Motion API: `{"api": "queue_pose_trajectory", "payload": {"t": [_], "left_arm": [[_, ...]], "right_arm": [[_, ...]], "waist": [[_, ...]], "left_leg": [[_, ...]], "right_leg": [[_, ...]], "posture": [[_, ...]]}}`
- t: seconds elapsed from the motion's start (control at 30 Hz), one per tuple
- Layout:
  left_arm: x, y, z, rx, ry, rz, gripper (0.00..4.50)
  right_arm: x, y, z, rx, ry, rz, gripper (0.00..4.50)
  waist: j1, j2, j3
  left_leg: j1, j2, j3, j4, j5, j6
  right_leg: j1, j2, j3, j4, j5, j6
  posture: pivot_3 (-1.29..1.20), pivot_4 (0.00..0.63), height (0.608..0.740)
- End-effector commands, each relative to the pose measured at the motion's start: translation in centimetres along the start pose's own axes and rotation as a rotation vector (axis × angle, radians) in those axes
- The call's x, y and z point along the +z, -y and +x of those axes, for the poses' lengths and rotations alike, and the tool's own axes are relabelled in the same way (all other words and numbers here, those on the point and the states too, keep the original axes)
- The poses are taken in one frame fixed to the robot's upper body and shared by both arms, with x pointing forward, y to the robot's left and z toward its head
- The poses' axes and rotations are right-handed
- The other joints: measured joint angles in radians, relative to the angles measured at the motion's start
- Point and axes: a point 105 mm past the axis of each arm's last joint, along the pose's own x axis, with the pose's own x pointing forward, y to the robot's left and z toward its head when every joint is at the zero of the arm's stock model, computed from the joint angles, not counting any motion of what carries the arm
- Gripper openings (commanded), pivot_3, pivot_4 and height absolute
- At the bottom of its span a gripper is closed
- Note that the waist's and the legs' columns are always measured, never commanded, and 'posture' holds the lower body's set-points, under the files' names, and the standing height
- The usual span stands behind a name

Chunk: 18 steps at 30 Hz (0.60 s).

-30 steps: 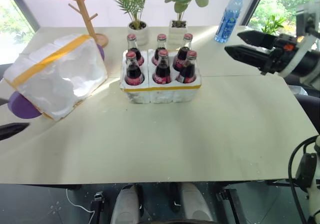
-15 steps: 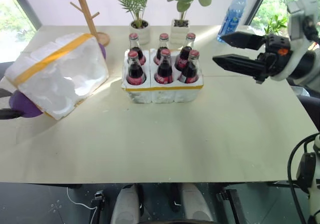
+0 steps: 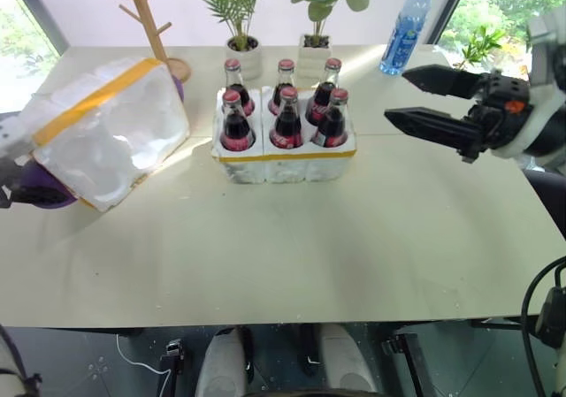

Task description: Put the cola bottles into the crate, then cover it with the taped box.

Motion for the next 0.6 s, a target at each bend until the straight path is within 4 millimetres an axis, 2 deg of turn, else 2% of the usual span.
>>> {"api": "queue_pose_trajectory", "payload": {"t": [0.03, 0.07, 0.13, 0.27, 0.4, 0.5, 0.6], "left_arm": [[0.6, -0.3, -0.7, 0.014, 0.006, 0.030, 0.52], [0.7, -0.3, -0.7, 0.018, 0.006, 0.039, 0.30], [1.2, -0.5, -0.9, 0.039, 0.027, 0.067, 0.30], [4.0, -1.8, -1.7, 0.183, 0.146, 0.179, 0.30], [8.1, -3.1, -2.9, 0.384, 0.292, 0.323, 0.30], [12.2, -4.1, -4.6, 0.620, 0.423, 0.403, 0.30], [17.3, -2.7, -6.2, 0.793, 0.553, 0.634, 0.30]], "right_arm": [[1.1, -0.5, -0.4, -0.007, 0.017, -0.060, 4.50], [1.0, -0.5, -0.4, -0.008, 0.009, -0.063, 4.50], [0.4, -0.4, -0.6, -0.009, -0.017, -0.045, 4.50], [-0.4, 0.1, -1.1, -0.050, -0.065, -0.053, 4.50], [-0.9, 0.7, -1.7, -0.097, -0.081, -0.057, 4.50], [-1.2, 0.7, -1.9, -0.111, -0.088, -0.054, 4.50], [-1.5, 0.7, -2.0, -0.119, -0.089, -0.052, 4.50]], "waist": [[0.000, 0.000, 0.000], [0.000, 0.000, 0.000], [0.001, 0.000, 0.000], [0.003, -0.001, 0.000], [0.004, -0.001, 0.000], [0.005, -0.002, -0.001], [0.004, -0.002, -0.001]], "left_leg": [[0.000, 0.000, 0.000, 0.000, 0.000, 0.000], [0.000, 0.000, 0.000, 0.000, 0.000, 0.000], [0.000, 0.000, 0.000, 0.000, 0.000, 0.000], [0.000, 0.000, 0.000, 0.001, 0.000, 0.000], [0.000, 0.000, -0.001, 0.001, 0.000, 0.000], [0.000, 0.000, -0.001, 0.001, 0.000, 0.000], [0.000, 0.000, -0.001, 0.002, 0.000, 0.000]], "right_leg": [[0.000, 0.000, 0.000, 0.000, 0.000, 0.000], [0.000, 0.000, 0.000, 0.000, 0.000, 0.000], [0.000, 0.000, 0.000, 0.000, 0.000, 0.000], [0.000, 0.000, 0.000, 0.000, 0.000, 0.000], [0.001, -0.001, 0.000, 0.000, 0.000, 0.000], [0.002, -0.001, 0.000, 0.000, 0.001, 0.001], [0.002, 0.000, 0.000, 0.000, 0.001, 0.002]], "posture": [[0.00, 0.150, 0.740], [0.00, 0.150, 0.740], [0.00, 0.150, 0.740], [0.00, 0.150, 0.740], [0.00, 0.150, 0.740], [0.00, 0.150, 0.740], [0.00, 0.150, 0.740]]}}
